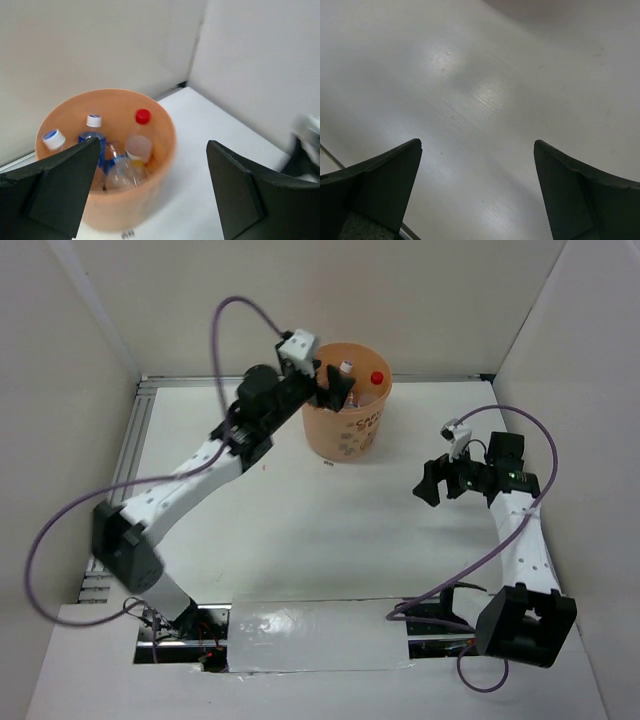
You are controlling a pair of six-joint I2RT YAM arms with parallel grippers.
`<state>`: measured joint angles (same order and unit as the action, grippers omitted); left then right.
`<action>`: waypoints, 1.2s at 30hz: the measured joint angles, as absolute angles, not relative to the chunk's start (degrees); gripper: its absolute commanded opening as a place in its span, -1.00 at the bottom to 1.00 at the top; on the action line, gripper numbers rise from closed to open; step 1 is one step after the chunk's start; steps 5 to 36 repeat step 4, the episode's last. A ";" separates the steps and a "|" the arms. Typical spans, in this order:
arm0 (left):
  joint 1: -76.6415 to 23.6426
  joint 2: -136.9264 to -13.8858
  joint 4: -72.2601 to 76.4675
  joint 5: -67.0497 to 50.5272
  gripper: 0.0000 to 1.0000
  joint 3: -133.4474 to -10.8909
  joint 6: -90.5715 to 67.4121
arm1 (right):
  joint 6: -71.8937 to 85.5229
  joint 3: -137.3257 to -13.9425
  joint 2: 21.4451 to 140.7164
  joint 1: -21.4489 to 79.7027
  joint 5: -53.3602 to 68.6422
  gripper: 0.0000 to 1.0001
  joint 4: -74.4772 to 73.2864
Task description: Put the plastic bottles in the bin
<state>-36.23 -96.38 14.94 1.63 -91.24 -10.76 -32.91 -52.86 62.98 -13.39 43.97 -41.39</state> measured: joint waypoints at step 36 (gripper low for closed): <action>-35.83 -71.81 15.57 -1.87 1.00 -70.54 -12.56 | -25.15 -52.25 58.46 -13.39 38.00 1.00 -38.17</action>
